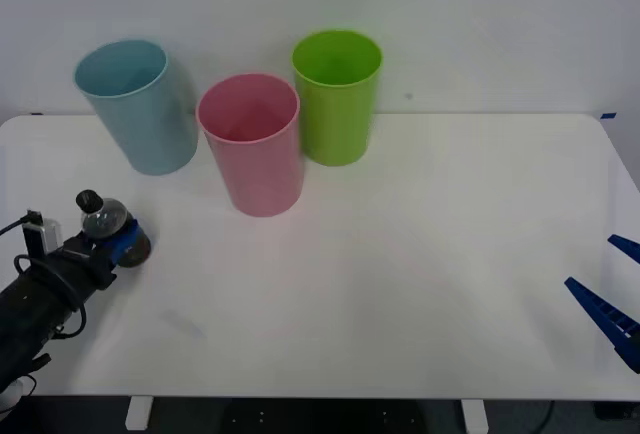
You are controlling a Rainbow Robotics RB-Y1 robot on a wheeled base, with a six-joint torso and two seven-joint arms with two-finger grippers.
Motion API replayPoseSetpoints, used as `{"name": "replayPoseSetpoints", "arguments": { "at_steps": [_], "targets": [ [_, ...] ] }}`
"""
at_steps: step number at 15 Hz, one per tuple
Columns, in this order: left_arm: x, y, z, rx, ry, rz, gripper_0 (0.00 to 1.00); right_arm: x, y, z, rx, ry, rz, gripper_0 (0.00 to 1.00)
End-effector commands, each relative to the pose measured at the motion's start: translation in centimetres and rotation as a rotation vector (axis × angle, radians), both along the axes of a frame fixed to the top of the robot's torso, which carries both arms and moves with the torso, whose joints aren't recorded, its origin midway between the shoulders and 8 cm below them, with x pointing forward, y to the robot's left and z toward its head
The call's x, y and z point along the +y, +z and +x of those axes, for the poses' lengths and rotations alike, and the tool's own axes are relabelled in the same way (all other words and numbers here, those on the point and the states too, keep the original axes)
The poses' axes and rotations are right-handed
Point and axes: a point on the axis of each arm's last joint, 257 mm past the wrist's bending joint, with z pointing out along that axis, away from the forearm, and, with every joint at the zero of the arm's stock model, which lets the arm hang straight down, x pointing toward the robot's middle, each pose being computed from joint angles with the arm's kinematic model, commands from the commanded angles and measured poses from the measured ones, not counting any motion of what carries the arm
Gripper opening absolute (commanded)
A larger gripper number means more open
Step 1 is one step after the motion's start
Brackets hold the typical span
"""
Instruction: Grasp the object on the table and drop it into the matching bin: aluminum can to the light blue bin, PET bottle to the pink bin.
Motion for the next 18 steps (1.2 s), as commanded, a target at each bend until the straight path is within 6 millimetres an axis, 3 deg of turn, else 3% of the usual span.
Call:
{"name": "replayPoseSetpoints", "arguments": {
  "at_steps": [1,4,8,13,17,18],
  "targets": [
    [0.5,0.0,-0.6,-0.002,0.002,-0.008,0.0,0.0,0.0,0.0,0.0,0.0,0.0,1.0],
    [1.4,0.4,-1.4,-0.012,0.009,-0.018,0.0,0.0,0.0,0.0,0.0,0.0,0.0,1.0],
    [3.0,2.6,-3.3,-0.055,0.036,-0.049,0.0,0.0,0.0,0.0,0.0,0.0,0.0,1.0],
    [4.7,6.7,-6.2,-0.124,0.066,-0.07,0.0,0.0,0.0,0.0,0.0,0.0,0.0,1.0],
    [4.8,10.3,-7.4,-0.179,0.068,-0.116,0.0,0.0,0.0,0.0,0.0,0.0,0.0,1.0],
    [4.3,12.0,-7.4,-0.195,0.054,-0.15,0.0,0.0,0.0,0.0,0.0,0.0,0.0,1.0]
  ]
}}
